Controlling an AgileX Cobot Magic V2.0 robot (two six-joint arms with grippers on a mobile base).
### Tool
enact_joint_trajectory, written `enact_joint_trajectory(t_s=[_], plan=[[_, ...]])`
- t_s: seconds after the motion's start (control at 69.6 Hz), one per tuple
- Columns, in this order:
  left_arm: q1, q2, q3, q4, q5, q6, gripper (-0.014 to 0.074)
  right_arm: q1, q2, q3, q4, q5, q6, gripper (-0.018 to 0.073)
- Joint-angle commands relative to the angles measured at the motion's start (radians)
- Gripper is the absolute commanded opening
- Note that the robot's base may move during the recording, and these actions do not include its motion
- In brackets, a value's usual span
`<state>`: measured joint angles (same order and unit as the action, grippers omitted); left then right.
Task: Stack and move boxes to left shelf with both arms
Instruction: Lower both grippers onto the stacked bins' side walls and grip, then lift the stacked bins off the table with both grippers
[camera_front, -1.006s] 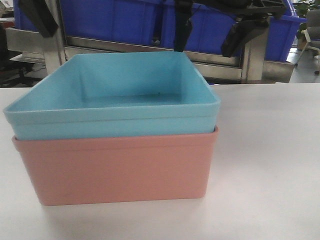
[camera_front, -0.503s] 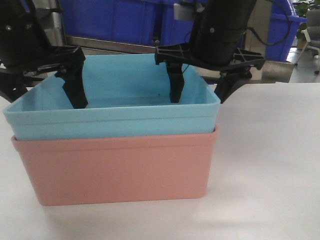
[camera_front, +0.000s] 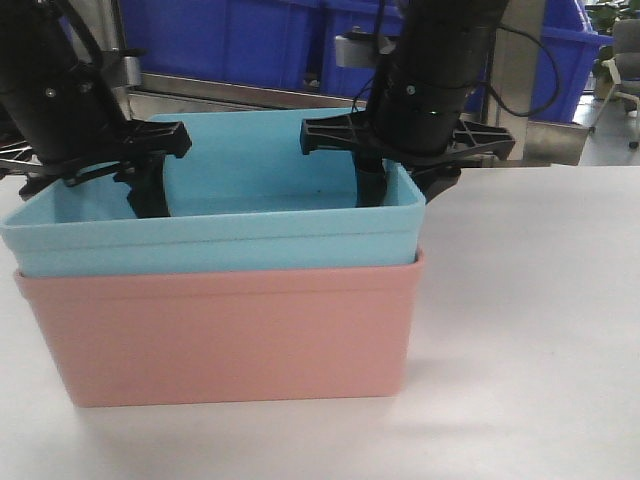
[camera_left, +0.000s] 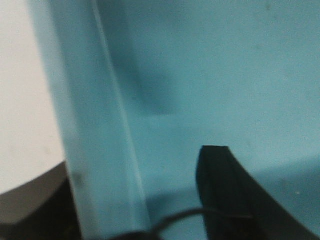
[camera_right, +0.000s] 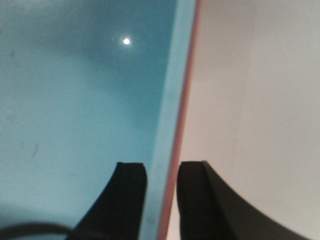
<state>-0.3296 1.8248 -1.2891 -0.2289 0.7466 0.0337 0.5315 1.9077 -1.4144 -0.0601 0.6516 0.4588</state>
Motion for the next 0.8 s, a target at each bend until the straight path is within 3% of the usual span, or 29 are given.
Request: enact_joint_trajectory(t_s=[0.0,0.057,0.331,0.56,0.632,0.79], plan=[[-0.003,-0.030,-0.022,0.000,-0.006,0.013,0.0063,-0.009,-0.054,-0.030,-0.043,-0.023,0.005,0.0058],[-0.003,-0.030,-0.022,0.000,-0.008,0.013,-0.0029,-0.009,-0.054,-0.030,-0.052,-0.017,0.005,0.0058],[-0.005,-0.080,-0.022,0.000,0.019,-0.039,-0.0010,-0.009,-0.107,-0.030,-0.075,0.031,0.005,0.0058],[-0.076,-0.243,-0.022,0.016,0.025,-0.128,-0.0010,-0.003,-0.227,-0.030,-0.082,0.096,0.005,0.0058],[-0.121,-0.299,-0.022,0.090,0.027,-0.201,-0.0011,0.012,-0.266,-0.030,-0.106,0.118,0.005,0.0058],[-0.219,-0.417,-0.022,0.330,0.072,-0.452,-0.0011,0.077,-0.349,-0.030,-0.153,0.137,0.039,0.0058]])
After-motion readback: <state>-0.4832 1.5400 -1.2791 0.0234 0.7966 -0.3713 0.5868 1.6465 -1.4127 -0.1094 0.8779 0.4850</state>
